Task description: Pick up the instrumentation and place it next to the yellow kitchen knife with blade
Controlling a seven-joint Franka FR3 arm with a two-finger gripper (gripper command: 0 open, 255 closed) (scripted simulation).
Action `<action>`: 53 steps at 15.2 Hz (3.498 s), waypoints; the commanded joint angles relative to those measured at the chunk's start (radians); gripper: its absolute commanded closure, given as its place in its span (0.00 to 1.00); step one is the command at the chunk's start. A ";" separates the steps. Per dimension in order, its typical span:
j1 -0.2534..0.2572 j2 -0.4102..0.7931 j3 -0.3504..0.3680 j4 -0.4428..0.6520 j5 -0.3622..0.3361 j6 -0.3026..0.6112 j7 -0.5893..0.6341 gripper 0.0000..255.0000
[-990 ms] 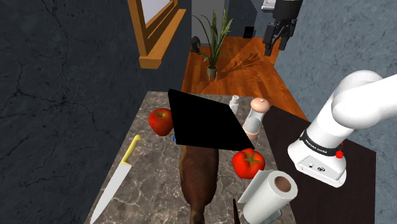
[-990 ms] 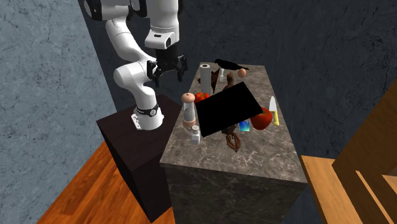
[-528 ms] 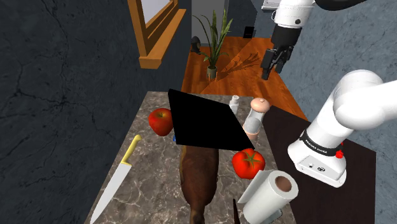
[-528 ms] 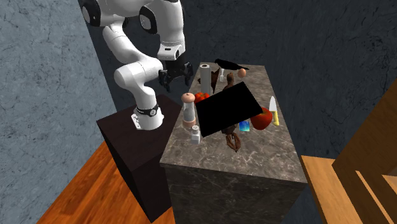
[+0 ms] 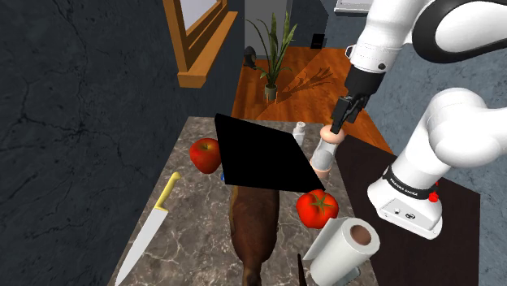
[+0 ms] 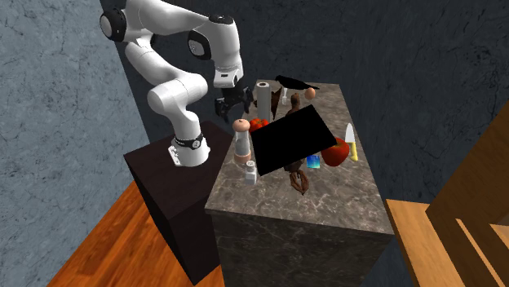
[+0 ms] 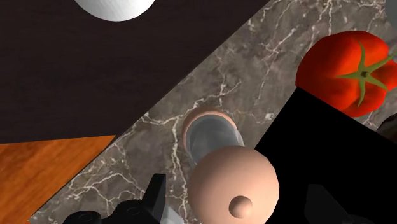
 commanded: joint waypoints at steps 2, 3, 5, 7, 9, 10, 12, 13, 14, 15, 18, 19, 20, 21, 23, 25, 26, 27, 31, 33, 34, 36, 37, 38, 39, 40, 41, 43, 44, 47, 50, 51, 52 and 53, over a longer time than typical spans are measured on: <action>0.016 0.004 0.019 -0.039 0.023 0.047 0.006 0.00; 0.019 0.008 0.024 -0.051 0.028 0.063 0.006 0.00; 0.026 0.017 0.033 -0.074 0.039 0.095 0.006 0.00; 0.028 0.019 0.035 -0.081 0.042 0.104 0.006 0.00; 0.028 0.020 0.035 -0.081 0.042 0.104 0.006 0.00; 0.028 0.020 0.035 -0.081 0.042 0.104 0.006 0.00; 0.028 0.019 0.035 -0.081 0.042 0.104 0.006 0.00; 0.028 0.020 0.035 -0.081 0.042 0.104 0.006 0.00; 0.028 0.020 0.035 -0.081 0.042 0.104 0.006 1.00; 0.028 0.020 0.035 -0.081 0.042 0.104 0.006 1.00; 0.027 0.020 0.035 -0.080 0.042 0.104 0.006 1.00; 0.027 0.020 0.035 -0.080 0.042 0.104 0.006 1.00; 0.027 0.020 0.035 -0.080 0.042 0.104 0.006 1.00; 0.028 0.020 0.035 -0.080 0.042 0.104 0.006 1.00; 0.028 0.020 0.035 -0.081 0.042 0.104 0.006 1.00; 0.023 0.012 0.029 -0.057 0.033 0.073 0.009 1.00; 0.021 0.009 0.026 -0.044 0.029 0.058 0.010 1.00; 0.018 0.007 0.023 -0.032 0.026 0.043 0.012 1.00; 0.011 0.001 0.012 0.019 0.011 -0.013 0.018 1.00; 0.007 0.001 0.006 0.046 0.005 -0.039 0.020 1.00; 0.006 0.001 0.004 0.059 0.001 -0.052 0.022 1.00; 0.002 0.003 -0.002 0.086 -0.005 -0.078 0.024 1.00; 0.001 0.004 -0.004 0.100 -0.007 -0.090 0.026 1.00; 0.000 0.005 -0.006 0.114 -0.010 -0.102 0.027 1.00; -0.002 0.007 -0.009 0.128 -0.013 -0.115 0.029 1.00; -0.003 0.009 -0.011 0.142 -0.016 -0.127 0.030 1.00; -0.004 0.011 -0.013 0.156 -0.018 -0.138 0.031 1.00; -0.006 0.017 -0.018 0.185 -0.023 -0.162 0.034 1.00; -0.007 0.020 -0.020 0.199 -0.025 -0.173 0.035 1.00; -0.010 0.030 -0.026 0.244 -0.032 -0.207 0.040 1.00; -0.013 0.041 -0.032 0.289 -0.038 -0.240 0.044 1.00; -0.014 0.046 -0.034 0.304 -0.040 -0.251 0.045 1.00; -0.014 0.050 -0.035 0.319 -0.042 -0.262 0.047 1.00; -0.015 0.055 -0.037 0.335 -0.043 -0.273 0.048 1.00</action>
